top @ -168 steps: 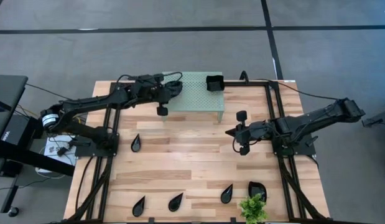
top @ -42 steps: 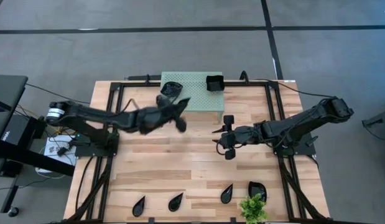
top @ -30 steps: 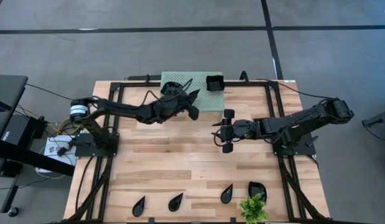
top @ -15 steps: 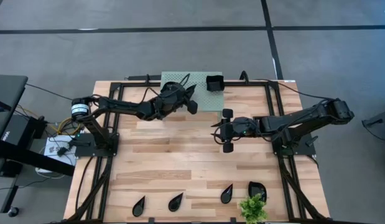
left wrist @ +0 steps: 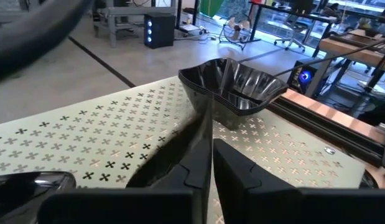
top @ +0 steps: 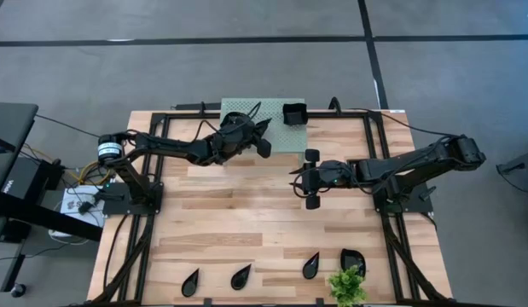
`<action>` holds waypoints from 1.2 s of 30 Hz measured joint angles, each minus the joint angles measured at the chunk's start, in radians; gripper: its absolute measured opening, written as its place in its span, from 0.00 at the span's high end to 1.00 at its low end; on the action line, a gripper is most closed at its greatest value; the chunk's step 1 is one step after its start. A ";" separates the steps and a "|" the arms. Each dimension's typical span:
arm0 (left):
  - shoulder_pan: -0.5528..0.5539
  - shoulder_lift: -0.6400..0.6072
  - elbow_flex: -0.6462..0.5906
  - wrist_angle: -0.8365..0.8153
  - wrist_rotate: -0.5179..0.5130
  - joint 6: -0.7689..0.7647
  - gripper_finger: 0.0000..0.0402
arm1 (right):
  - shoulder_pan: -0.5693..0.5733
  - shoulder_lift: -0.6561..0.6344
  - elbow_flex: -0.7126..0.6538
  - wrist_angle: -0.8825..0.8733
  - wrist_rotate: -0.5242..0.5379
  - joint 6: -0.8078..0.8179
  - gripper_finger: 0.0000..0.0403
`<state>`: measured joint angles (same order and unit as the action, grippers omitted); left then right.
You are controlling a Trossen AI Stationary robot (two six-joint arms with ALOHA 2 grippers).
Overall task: Pick & Place Mini shaped plates
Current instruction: Put the drop-shaped plate on the shelf, then stack the drop-shaped plate on top of the other drop-shaped plate on the shelf
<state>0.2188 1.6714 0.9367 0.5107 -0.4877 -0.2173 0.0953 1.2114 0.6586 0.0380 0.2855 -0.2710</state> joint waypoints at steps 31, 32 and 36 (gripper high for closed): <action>-0.265 -0.077 -0.001 -0.052 0.501 0.026 0.82 | 0.001 0.000 0.000 -0.005 0.000 0.001 0.66; -0.307 -0.077 -0.001 -0.068 0.510 0.026 0.82 | 0.001 0.000 0.000 -0.005 0.000 0.002 0.66; -0.483 -0.076 -0.001 -0.208 0.509 -0.084 0.82 | 0.001 0.000 0.000 -0.011 0.000 0.033 0.66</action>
<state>-0.2646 1.5954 0.9360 0.3023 0.0217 -0.3014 0.0959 1.2114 0.6586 0.0273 0.2859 -0.2380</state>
